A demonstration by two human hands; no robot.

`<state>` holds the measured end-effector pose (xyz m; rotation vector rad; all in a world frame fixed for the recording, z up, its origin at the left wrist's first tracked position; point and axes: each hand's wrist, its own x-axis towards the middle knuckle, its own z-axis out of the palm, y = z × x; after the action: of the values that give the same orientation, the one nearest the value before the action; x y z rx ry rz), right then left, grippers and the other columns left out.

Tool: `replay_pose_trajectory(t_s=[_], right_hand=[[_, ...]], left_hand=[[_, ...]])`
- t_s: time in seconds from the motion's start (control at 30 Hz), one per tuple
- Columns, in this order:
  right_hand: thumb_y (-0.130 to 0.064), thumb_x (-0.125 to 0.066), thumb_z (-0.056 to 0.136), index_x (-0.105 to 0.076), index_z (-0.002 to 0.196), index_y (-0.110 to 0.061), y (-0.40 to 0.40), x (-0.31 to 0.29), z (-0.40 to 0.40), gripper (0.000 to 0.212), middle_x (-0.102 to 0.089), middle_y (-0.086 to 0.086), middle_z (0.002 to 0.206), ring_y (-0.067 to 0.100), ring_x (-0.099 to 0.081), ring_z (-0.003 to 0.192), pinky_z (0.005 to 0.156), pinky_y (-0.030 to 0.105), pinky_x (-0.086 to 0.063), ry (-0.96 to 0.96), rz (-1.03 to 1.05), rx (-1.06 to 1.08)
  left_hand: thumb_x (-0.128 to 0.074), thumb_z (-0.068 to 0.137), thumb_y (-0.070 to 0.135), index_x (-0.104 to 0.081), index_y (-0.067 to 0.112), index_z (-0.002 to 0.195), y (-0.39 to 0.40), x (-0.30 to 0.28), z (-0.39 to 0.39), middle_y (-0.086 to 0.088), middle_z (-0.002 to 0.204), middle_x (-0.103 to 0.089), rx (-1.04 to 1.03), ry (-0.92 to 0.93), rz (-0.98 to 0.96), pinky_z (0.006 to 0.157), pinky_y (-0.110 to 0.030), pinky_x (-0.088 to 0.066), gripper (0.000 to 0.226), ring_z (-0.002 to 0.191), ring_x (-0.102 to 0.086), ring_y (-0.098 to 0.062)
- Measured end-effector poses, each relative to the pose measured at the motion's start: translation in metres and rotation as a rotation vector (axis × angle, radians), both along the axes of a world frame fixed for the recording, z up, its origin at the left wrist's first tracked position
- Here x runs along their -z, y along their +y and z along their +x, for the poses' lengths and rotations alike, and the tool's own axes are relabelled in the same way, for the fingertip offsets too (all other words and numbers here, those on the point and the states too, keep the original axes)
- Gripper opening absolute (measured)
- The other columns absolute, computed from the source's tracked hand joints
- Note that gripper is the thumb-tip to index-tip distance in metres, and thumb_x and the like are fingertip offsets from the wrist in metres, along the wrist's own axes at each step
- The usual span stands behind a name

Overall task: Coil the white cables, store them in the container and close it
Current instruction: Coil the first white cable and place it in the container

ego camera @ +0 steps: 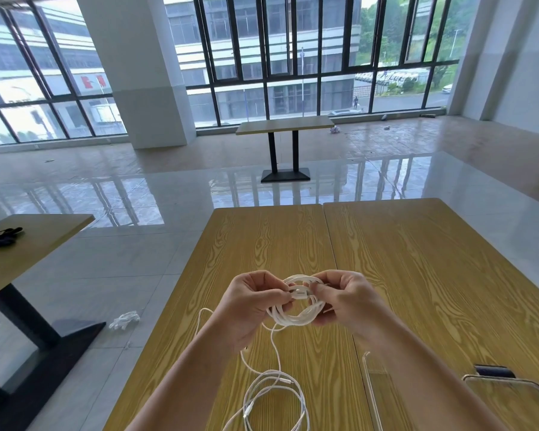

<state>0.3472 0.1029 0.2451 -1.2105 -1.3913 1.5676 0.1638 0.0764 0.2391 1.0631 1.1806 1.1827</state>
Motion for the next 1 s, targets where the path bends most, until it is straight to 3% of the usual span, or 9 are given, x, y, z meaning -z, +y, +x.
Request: replay_pose_trajectory(t_s=[0.1,0.3,0.43,0.57,0.7,0.83,1.0], right_hand=[[-0.013,-0.062,0.098,-0.075,0.097,-0.008,-0.001,0.003,0.001,0.014,-0.078,0.009,0.084,0.02,-0.075,0.073,0.06,0.029,-0.059,0.032,0.001,-0.007],[-0.01,-0.063,0.096,-0.071,0.099,-0.008,-0.002,0.008,-0.003,0.009,-0.077,0.011,0.088,0.019,-0.075,0.07,0.056,0.027,-0.059,0.046,0.056,0.073],[-0.01,-0.065,0.095,-0.071,0.098,-0.01,-0.001,0.009,-0.003,0.006,-0.077,0.008,0.083,0.018,-0.075,0.07,0.058,0.028,-0.059,0.023,0.12,0.087],[-0.01,-0.066,0.094,-0.071,0.097,-0.013,-0.002,0.013,-0.006,0.006,-0.077,0.004,0.079,0.018,-0.075,0.07,0.059,0.029,-0.061,0.012,0.151,0.089],[-0.011,-0.066,0.094,-0.069,0.1,-0.013,-0.002,0.015,-0.007,0.007,-0.077,0.007,0.084,0.022,-0.076,0.074,0.067,0.038,-0.064,0.016,0.166,0.09],[-0.014,-0.067,0.094,-0.069,0.102,-0.015,-0.001,0.018,-0.008,0.008,-0.078,0.008,0.086,0.025,-0.077,0.077,0.072,0.043,-0.064,0.002,0.18,0.068],[-0.003,-0.068,0.09,-0.065,0.109,-0.003,0.0,0.014,-0.003,0.019,-0.076,0.012,0.089,0.024,-0.074,0.078,0.068,0.033,-0.062,0.163,0.047,-0.057]], left_hand=[[-0.073,0.064,-0.004,-0.067,0.007,0.072,0.001,-0.002,-0.001,-0.016,0.07,-0.064,0.011,0.077,0.0,0.06,-0.032,-0.051,0.015,0.06,-0.061,-0.025],[-0.078,0.07,0.001,-0.068,0.02,0.085,0.0,-0.004,0.002,-0.011,0.095,-0.072,-0.01,0.376,0.142,0.066,-0.044,-0.058,0.026,0.07,-0.072,-0.034],[-0.084,0.074,0.007,-0.066,0.02,0.089,-0.001,-0.007,0.002,-0.011,0.092,-0.067,0.009,0.388,0.139,0.061,-0.033,-0.056,0.027,0.066,-0.07,-0.023],[-0.076,0.072,0.004,-0.064,0.029,0.096,0.0,-0.009,0.003,-0.012,0.092,-0.062,0.003,0.449,0.145,0.063,-0.045,-0.058,0.037,0.068,-0.068,-0.029],[-0.072,0.067,0.007,-0.065,0.033,0.1,0.001,-0.009,0.004,-0.014,0.092,-0.062,0.009,0.457,0.121,0.066,-0.041,-0.058,0.043,0.067,-0.064,-0.023],[-0.072,0.069,-0.003,-0.069,0.023,0.097,0.002,-0.012,0.004,-0.017,0.094,-0.069,0.025,0.405,0.095,0.068,-0.038,-0.059,0.038,0.071,-0.066,-0.02],[-0.075,0.068,-0.006,-0.072,0.014,0.091,0.005,-0.014,-0.005,-0.013,0.087,-0.069,0.076,0.258,-0.007,0.066,-0.032,-0.056,0.03,0.074,-0.065,-0.023]])
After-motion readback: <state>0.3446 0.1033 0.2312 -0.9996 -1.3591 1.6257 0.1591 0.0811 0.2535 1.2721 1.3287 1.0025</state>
